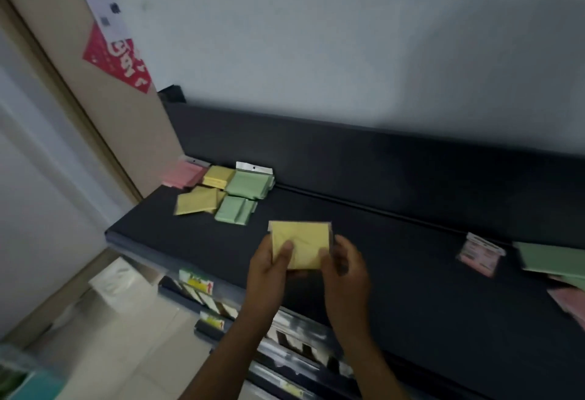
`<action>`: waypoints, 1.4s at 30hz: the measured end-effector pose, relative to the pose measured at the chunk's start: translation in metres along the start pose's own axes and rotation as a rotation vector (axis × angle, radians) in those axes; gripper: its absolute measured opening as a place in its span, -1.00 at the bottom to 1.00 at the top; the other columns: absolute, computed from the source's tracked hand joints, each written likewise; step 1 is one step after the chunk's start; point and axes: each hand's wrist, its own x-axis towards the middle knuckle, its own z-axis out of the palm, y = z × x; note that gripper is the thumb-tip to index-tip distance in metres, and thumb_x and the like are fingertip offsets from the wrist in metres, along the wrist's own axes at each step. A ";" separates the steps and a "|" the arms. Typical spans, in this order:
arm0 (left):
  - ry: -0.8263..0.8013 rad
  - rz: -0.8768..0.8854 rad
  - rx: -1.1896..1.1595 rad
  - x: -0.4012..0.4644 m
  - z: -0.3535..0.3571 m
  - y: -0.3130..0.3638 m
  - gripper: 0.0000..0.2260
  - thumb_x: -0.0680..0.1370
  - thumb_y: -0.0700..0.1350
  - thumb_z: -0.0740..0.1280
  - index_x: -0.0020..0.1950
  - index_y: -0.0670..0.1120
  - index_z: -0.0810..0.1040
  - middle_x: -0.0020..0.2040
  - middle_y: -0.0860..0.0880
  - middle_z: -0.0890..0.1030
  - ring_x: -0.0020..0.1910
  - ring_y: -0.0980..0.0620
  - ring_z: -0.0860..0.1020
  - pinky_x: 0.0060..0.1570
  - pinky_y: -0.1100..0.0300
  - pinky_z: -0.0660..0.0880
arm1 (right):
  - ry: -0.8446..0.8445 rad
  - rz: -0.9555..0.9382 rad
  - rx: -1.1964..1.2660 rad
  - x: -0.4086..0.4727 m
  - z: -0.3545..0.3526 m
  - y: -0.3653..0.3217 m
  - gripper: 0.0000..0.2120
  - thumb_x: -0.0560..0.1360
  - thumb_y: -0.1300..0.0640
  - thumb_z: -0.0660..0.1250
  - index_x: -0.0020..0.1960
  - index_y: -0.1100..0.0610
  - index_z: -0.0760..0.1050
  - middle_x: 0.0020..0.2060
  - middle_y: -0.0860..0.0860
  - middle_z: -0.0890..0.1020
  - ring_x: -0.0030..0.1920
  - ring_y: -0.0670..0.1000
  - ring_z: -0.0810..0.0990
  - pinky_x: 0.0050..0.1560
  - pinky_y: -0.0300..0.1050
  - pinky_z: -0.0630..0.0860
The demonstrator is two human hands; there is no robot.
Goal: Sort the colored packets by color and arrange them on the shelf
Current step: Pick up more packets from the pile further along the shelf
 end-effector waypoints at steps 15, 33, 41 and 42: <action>0.369 0.004 0.138 0.018 -0.241 -0.008 -0.69 0.56 -0.33 0.36 0.22 -0.01 0.55 -0.02 -0.04 0.67 -0.12 0.01 0.66 -0.22 0.15 0.62 | -0.171 0.103 0.077 -0.062 0.210 -0.014 -0.89 0.58 0.11 0.37 0.10 0.01 0.61 -0.15 0.00 0.70 -0.18 0.05 0.66 -0.22 0.01 0.61; 0.360 0.033 0.205 0.056 -0.307 -0.025 -0.76 0.52 -0.34 0.43 0.08 -0.06 0.61 -0.01 0.11 0.68 -0.07 0.11 0.67 -0.11 0.28 0.59 | -0.183 0.111 0.024 -0.047 0.292 -0.007 -0.67 0.61 0.20 0.31 0.37 0.08 0.50 0.04 0.06 0.67 -0.03 0.03 0.67 -0.04 0.07 0.66; 0.250 0.001 0.276 0.147 -0.306 -0.029 -0.70 0.49 -0.38 0.41 0.08 -0.02 0.61 0.03 0.04 0.67 0.00 0.08 0.67 -0.01 -0.02 0.65 | -0.118 0.073 -0.027 0.028 0.331 -0.023 -0.65 0.51 0.36 0.31 0.24 0.10 0.58 0.06 0.01 0.62 0.04 0.08 0.61 0.07 0.23 0.61; 0.233 -0.003 0.307 0.156 -0.307 -0.030 -0.70 0.48 -0.37 0.42 0.08 -0.01 0.61 0.05 0.02 0.67 0.00 0.10 0.67 0.01 -0.05 0.65 | -0.112 0.051 -0.062 0.036 0.335 -0.024 -0.64 0.49 0.38 0.32 0.22 0.10 0.58 0.07 0.02 0.60 0.03 0.05 0.59 0.11 0.21 0.59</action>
